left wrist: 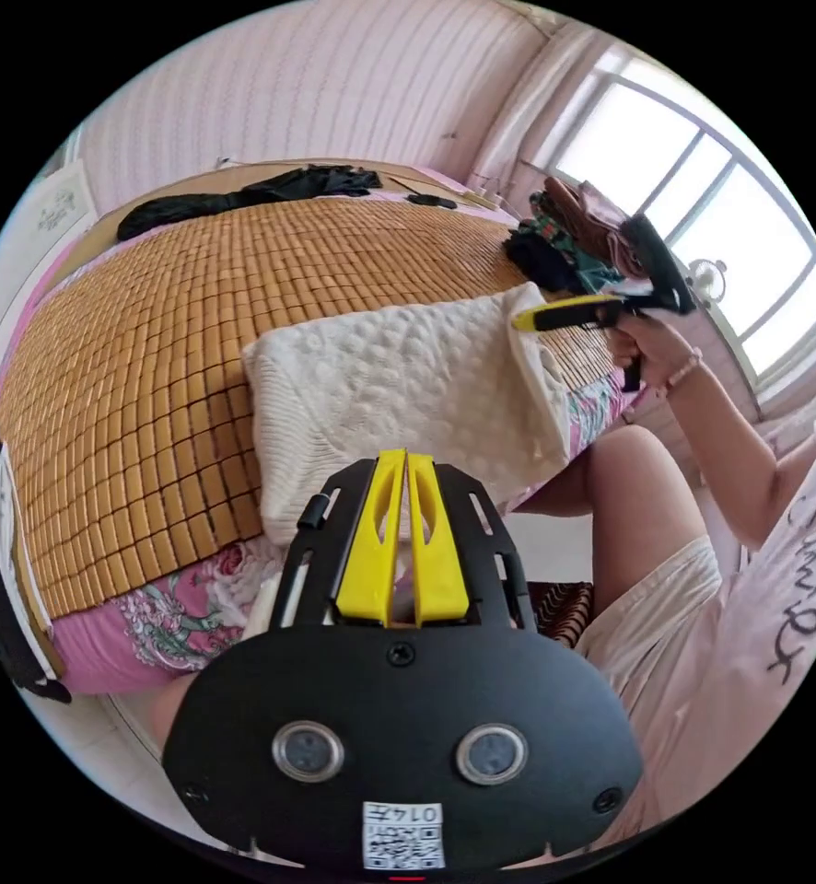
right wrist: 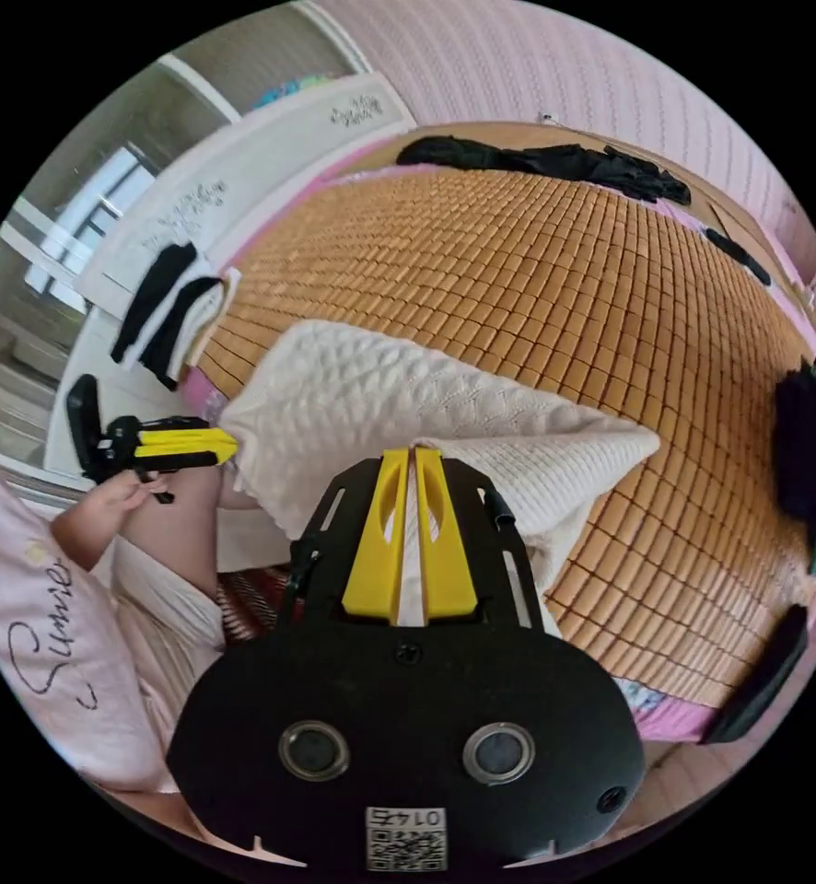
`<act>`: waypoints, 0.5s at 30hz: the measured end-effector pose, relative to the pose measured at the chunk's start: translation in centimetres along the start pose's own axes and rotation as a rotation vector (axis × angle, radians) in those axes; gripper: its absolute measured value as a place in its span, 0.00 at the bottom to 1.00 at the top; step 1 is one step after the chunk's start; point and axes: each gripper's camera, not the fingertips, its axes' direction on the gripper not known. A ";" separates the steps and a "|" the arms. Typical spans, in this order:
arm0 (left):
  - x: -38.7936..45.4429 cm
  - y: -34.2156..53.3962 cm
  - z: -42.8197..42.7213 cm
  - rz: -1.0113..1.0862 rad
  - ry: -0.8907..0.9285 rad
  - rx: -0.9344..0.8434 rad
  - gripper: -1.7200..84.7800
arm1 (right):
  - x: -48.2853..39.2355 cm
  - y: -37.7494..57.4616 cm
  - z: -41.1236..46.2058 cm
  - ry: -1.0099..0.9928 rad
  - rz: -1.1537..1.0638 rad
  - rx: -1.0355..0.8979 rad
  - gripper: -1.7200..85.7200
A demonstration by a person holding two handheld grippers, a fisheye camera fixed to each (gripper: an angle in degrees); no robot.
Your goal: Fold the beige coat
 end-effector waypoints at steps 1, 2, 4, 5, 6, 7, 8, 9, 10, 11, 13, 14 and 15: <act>2.2 -0.2 0.5 0.056 -0.018 -0.017 0.01 | -0.6 0.0 0.2 0.041 -0.018 -0.010 0.02; 3.9 -0.2 0.9 0.078 -0.045 -0.018 0.01 | -1.3 0.7 0.5 0.094 -0.029 -0.024 0.02; 5.5 0.2 1.3 0.106 -0.016 -0.009 0.01 | -0.9 2.6 1.1 0.131 0.005 -0.102 0.02; 6.0 0.5 1.4 0.096 0.024 -0.008 0.01 | 0.0 4.4 1.3 0.157 0.048 -0.156 0.02; 6.2 0.7 1.5 0.094 0.041 -0.010 0.01 | 1.2 6.5 1.5 0.195 0.105 -0.197 0.02; 6.6 1.1 1.6 0.095 0.050 -0.014 0.01 | 1.8 7.6 1.6 0.215 0.137 -0.221 0.02; 7.0 1.4 1.7 0.099 0.035 -0.010 0.01 | 3.2 9.6 1.9 0.245 0.208 -0.276 0.02; 7.2 1.6 1.7 0.107 0.032 -0.009 0.01 | 4.1 10.9 1.9 0.253 0.268 -0.310 0.02; 7.9 1.7 1.9 0.135 0.041 -0.016 0.01 | 4.2 11.1 1.7 0.252 0.285 -0.304 0.02; 8.8 1.6 2.4 0.165 0.056 -0.025 0.01 | 3.4 10.6 1.1 0.227 0.262 -0.237 0.02; 10.8 1.3 3.4 0.208 0.066 -0.018 0.01 | 0.2 7.6 0.6 0.169 0.139 -0.076 0.02; 12.4 1.0 4.4 0.232 0.072 -0.014 0.01 | -2.4 4.8 1.2 0.123 0.039 0.003 0.02; 13.2 0.8 5.0 0.242 0.077 -0.012 0.01 | -5.2 1.5 2.4 0.095 -0.059 0.041 0.01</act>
